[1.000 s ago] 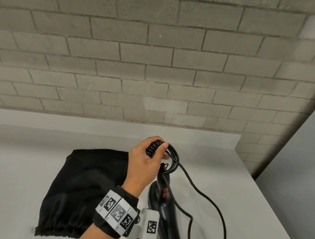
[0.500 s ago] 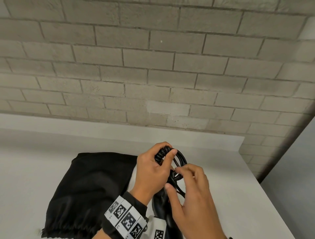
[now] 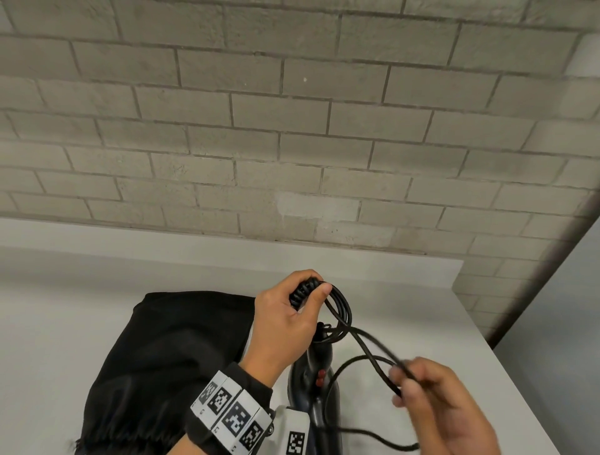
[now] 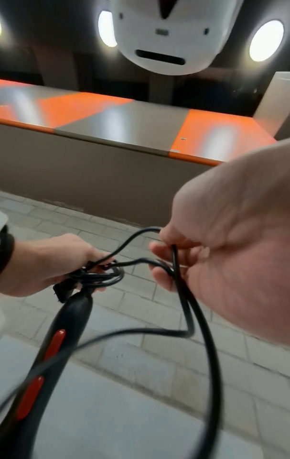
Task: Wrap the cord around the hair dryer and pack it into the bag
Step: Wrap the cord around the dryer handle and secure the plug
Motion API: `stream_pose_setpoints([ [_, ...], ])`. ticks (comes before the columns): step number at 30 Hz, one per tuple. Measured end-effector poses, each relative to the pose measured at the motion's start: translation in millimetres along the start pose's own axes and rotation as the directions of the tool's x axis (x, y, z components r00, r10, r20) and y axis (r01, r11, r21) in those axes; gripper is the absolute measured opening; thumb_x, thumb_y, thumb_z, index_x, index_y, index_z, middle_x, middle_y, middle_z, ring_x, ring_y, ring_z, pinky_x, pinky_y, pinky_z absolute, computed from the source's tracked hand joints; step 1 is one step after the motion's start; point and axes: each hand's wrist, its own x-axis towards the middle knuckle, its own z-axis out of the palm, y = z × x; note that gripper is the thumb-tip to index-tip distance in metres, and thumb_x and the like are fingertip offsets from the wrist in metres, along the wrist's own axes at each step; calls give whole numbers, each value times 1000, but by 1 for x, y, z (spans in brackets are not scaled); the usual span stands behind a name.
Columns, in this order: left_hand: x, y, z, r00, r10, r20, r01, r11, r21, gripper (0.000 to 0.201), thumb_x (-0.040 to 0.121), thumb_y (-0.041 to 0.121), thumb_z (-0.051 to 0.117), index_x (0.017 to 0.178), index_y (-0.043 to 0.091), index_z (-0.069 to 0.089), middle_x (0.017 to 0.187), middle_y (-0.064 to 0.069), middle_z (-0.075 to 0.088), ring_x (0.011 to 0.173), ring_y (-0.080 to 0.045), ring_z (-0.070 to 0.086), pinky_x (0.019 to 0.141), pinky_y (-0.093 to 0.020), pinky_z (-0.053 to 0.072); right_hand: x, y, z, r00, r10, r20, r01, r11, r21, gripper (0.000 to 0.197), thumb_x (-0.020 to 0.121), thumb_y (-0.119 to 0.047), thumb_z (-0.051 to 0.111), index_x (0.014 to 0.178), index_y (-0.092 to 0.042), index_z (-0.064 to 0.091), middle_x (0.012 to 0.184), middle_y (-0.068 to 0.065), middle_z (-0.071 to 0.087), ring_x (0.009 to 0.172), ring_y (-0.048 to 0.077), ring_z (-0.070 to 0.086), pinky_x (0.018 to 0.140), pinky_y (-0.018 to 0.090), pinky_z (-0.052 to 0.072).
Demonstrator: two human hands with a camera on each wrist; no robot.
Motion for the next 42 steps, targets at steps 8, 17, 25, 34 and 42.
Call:
stream_pose_setpoints([
  [8, 9, -11, -11, 993, -99, -65, 99, 995, -1, 2, 89, 23, 71, 89, 21, 72, 80, 10, 71, 74, -6, 66, 70, -13, 50, 2, 39, -93, 992, 126, 17, -109, 772, 627, 32, 101, 8, 28, 127, 22, 40, 114, 55, 44, 112, 58, 50, 114, 40, 29],
  [17, 8, -15, -15, 992, -120, -29, 118, 991, -69, 8, 89, 28, 68, 89, 21, 72, 80, 5, 72, 80, -16, 71, 80, -36, 60, 14, 64, -129, 958, 284, 29, -281, 956, -82, 48, 77, 10, 51, 77, -33, 72, 66, -5, 69, 59, 0, 63, 62, 5, 48],
  [25, 5, -8, -6, 992, -126, 4, 125, 980, -152, 5, 90, 18, 68, 90, 15, 71, 79, 1, 72, 77, -14, 72, 81, -41, 61, 31, 36, -73, 976, 144, 164, -43, 865, -500, 21, 72, -29, 63, 91, -39, 65, 102, -15, 65, 103, -1, 56, 93, 3, 33],
  [34, -2, -3, -3, 997, -63, 32, 66, 993, -94, 13, 90, 30, 66, 93, 17, 70, 76, 4, 71, 74, -14, 72, 77, -47, 60, 41, -10, 25, 809, 252, 531, 20, 891, -453, 41, 90, -44, 60, 125, -41, 39, 99, -20, 57, 93, -7, 55, 70, 12, 45],
  [42, -6, 0, -6, 996, 15, 91, -12, 999, -35, 19, 93, 36, 61, 98, 18, 66, 76, 5, 71, 66, -9, 73, 66, -37, 60, 70, -30, 33, 812, -276, 514, 541, 685, -487, 11, 96, -24, 55, 100, -18, 63, 86, -7, 52, 62, 14, 55, 54, 29, 50],
])
